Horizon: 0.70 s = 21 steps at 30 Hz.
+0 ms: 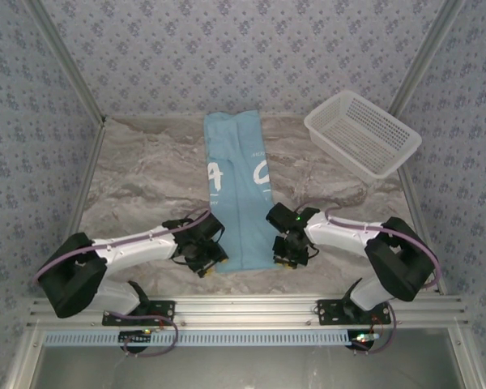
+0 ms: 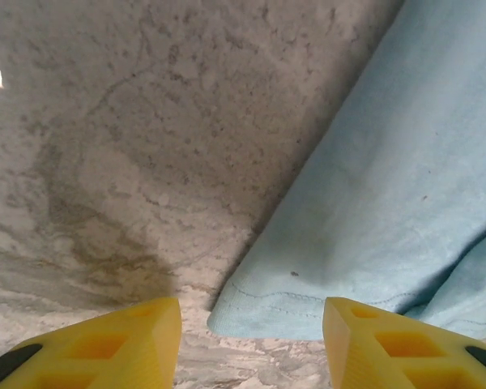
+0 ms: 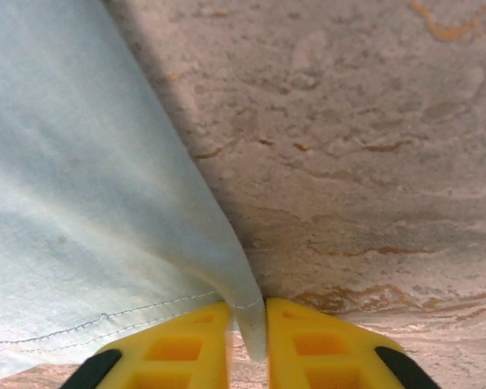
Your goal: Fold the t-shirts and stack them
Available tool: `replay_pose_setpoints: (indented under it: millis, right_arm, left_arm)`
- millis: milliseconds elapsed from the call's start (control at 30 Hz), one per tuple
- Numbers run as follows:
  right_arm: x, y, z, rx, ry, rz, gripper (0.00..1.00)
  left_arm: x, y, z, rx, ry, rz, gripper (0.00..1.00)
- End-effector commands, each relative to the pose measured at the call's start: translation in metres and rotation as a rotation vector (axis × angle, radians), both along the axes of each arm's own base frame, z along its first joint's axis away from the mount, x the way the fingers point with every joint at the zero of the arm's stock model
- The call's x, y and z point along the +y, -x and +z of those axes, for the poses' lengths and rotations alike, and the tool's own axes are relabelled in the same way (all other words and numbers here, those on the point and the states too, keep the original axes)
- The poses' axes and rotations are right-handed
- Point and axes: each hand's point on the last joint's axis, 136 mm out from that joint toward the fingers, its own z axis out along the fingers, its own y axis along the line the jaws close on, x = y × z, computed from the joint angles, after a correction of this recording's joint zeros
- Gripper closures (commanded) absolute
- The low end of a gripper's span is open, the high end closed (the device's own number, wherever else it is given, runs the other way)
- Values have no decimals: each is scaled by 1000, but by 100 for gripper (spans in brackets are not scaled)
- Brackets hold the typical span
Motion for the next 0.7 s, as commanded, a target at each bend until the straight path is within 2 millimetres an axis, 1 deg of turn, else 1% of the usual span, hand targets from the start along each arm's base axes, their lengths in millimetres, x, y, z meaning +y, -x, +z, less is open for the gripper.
replay_pose_setpoints:
  millis: [0,67,133,233,400,467,533,600,633,667]
  right_arm:
    - [20,-18,3,-64,-65,16,87]
    - [20,-19,4,-66,-67,13,90]
    - [21,-20,5,-71,-71,10,92]
    - [22,-20,6,-68,-74,10,94]
    - [21,-18,6,-62,-73,8,97]
    - [21,-17,6,-57,-74,2,98]
    - [22,-17,8,-62,-82,1,99]
    - [24,-16,10,-63,-89,-2,99]
    - [24,-15,11,-62,-92,-1,99]
    - [25,-14,11,-59,-94,-3,100]
  left_arm:
    - [-4,2,-4,15,5,2,51]
    - [-5,1,-5,12,4,1,51]
    - [-8,-1,-6,12,10,-2,51]
    - [-13,-3,-9,15,10,-11,55]
    - [-13,-4,-13,20,-7,-22,68]
    - [-12,-5,-14,12,-7,-18,70]
    - [-14,-7,-14,3,-1,-12,71]
    - [-18,-10,-9,-9,11,-8,70]
    - [-20,-13,-4,-19,19,-7,68]
    - [-21,-14,-1,-22,21,-6,63]
